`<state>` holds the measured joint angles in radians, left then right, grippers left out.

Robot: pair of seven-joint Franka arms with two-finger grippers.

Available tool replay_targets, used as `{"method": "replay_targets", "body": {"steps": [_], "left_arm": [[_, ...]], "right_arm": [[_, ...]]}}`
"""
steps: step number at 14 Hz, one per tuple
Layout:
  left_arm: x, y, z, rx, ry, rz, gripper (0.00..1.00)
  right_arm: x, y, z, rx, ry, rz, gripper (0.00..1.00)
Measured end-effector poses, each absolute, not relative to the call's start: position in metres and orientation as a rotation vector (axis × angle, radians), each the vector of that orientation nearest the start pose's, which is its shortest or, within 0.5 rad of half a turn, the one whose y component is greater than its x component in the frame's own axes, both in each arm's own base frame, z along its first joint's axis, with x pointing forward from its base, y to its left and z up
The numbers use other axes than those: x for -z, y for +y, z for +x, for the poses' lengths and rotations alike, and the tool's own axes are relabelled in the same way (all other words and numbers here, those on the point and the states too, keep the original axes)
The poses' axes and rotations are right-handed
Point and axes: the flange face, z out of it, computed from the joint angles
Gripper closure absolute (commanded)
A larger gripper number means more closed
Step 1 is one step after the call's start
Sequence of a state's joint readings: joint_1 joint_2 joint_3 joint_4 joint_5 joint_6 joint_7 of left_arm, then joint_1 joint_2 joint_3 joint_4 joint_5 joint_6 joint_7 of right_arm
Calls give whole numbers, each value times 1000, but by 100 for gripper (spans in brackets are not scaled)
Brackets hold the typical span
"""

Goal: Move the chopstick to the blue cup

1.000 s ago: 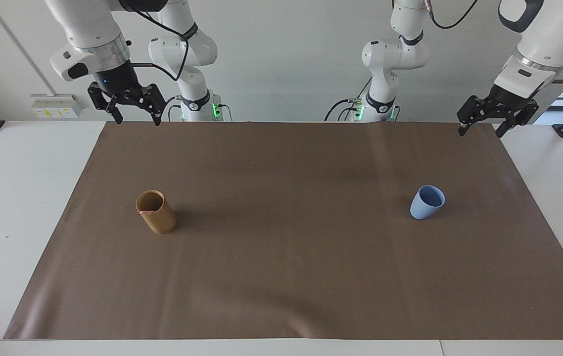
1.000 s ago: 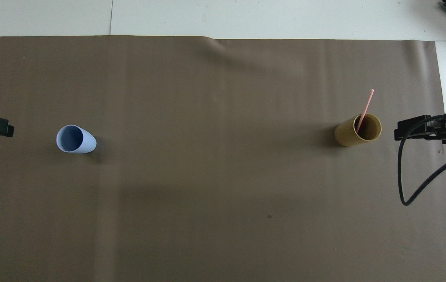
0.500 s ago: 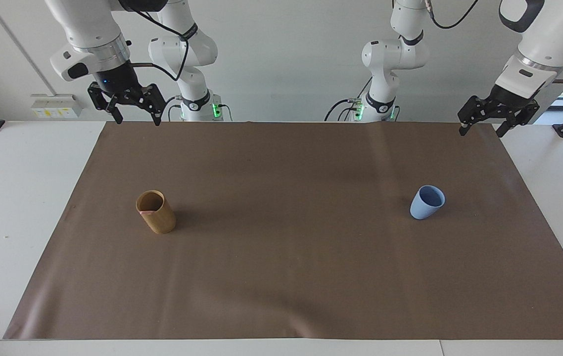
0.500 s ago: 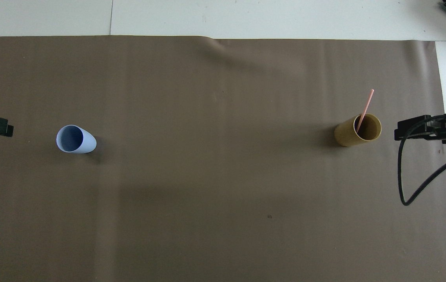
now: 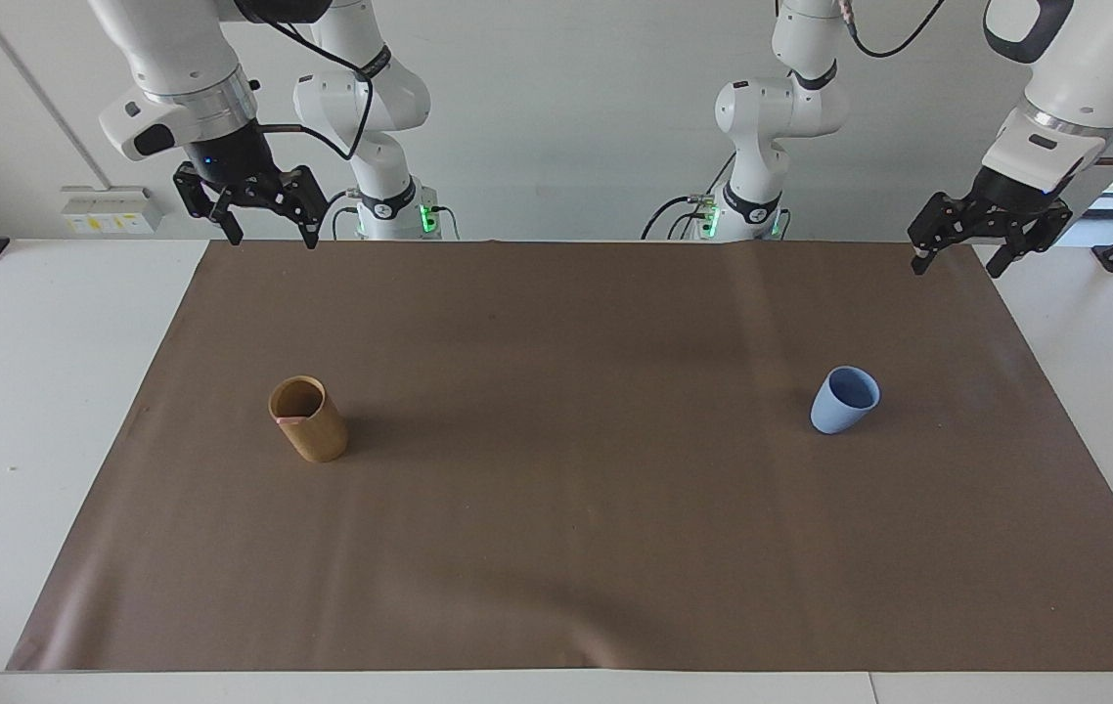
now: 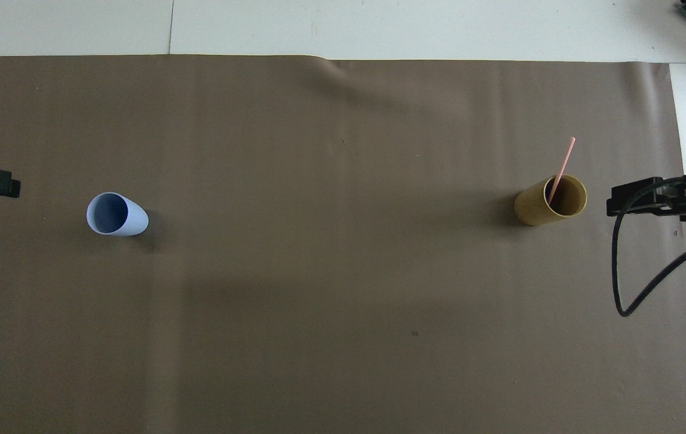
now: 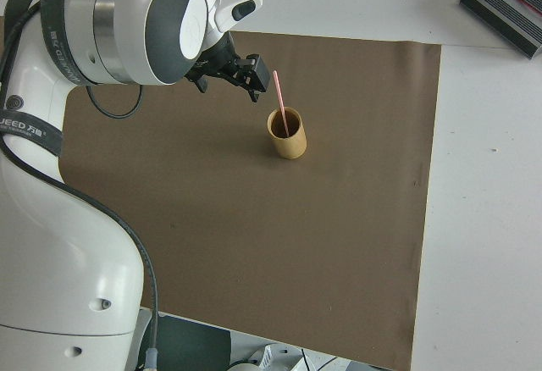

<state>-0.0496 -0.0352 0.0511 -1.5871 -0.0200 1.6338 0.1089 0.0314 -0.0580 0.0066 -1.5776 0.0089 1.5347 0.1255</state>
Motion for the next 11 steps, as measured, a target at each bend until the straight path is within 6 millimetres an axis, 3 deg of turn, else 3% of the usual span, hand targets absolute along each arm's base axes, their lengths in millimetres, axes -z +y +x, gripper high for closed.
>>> {"method": "replay_targets", "body": {"steps": [3,7,9,11], "left_arm": [[-631,0,559,138,166,-3150,0],[-602,0,582,155,162,-3146,0],[-581,4,591,156,150,-3145,0],[-548,8,595,127,137,-3146,0]], "right_arm": [[-650,21,533,22,136,-3129,0],[-650,21,532,22,136,-3129,0],[-650,21,532,22,136,-3129,0],[-650,21,532,22,136,-3129,0]]}}
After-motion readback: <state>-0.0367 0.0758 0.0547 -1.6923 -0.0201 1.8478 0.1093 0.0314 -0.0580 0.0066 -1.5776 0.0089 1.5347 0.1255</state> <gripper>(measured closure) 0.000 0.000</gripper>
